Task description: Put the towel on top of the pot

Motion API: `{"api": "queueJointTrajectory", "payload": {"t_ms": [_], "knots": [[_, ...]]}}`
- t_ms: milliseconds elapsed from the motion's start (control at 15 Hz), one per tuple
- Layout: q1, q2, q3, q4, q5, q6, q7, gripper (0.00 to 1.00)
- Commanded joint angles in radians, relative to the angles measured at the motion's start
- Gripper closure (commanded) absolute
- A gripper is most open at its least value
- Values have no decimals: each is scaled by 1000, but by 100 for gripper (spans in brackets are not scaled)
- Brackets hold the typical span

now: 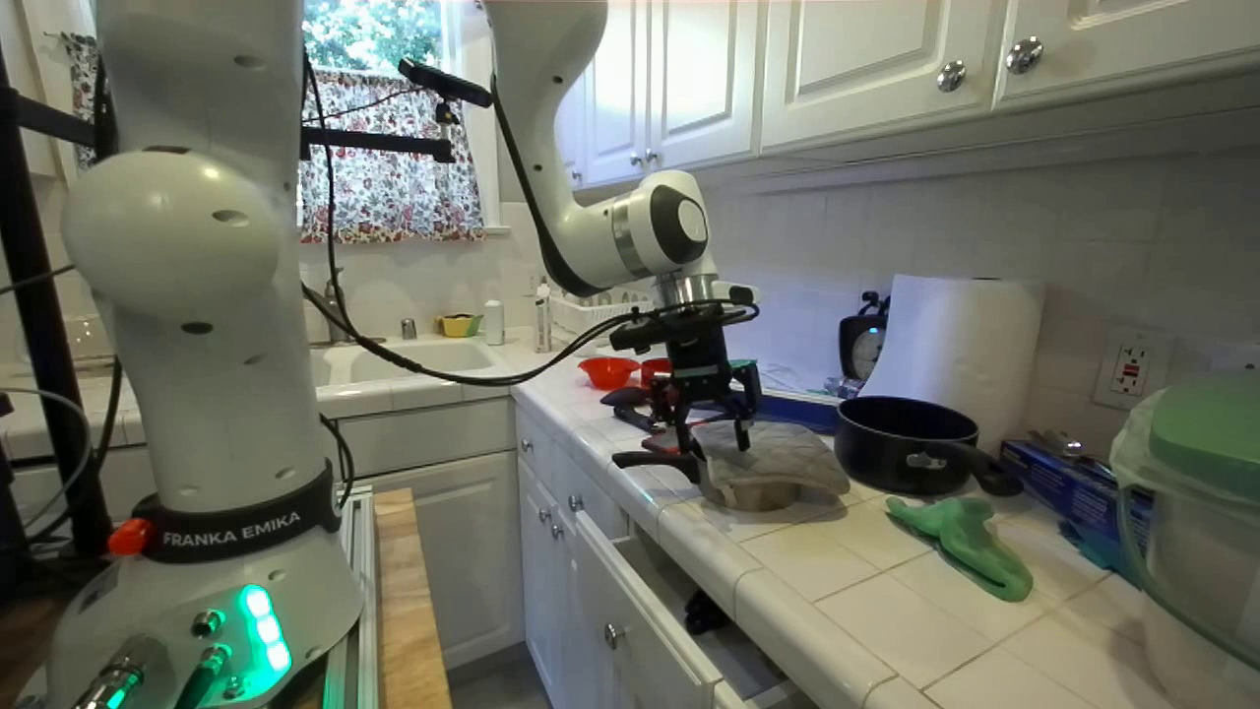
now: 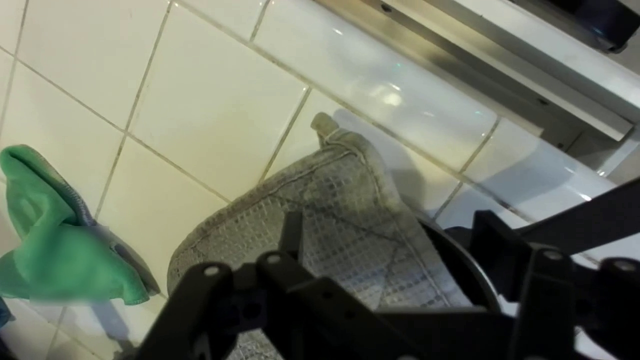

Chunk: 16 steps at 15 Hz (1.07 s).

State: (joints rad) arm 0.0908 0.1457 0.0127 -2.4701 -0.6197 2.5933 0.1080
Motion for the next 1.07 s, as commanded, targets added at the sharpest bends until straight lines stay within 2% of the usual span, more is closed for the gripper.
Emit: {"api": "queueJointTrajectory", "payload": {"t_ms": [0, 67, 133, 533, 600, 667, 733, 867, 1000], "knots": [[6, 25, -5, 16, -38, 11, -4, 37], [7, 27, -5, 16, -41, 11, -4, 39], [8, 30, -4, 17, -41, 7, -5, 45], [11, 32, -6, 16, -47, 7, 0, 89], [11, 32, -6, 16, -47, 7, 1, 91], [11, 32, -6, 16, -47, 6, 1, 83], [11, 32, -6, 17, -47, 5, 1, 57], [11, 30, -5, 16, -43, 5, -3, 56], [11, 29, -2, 16, -38, 5, -7, 86]]}}
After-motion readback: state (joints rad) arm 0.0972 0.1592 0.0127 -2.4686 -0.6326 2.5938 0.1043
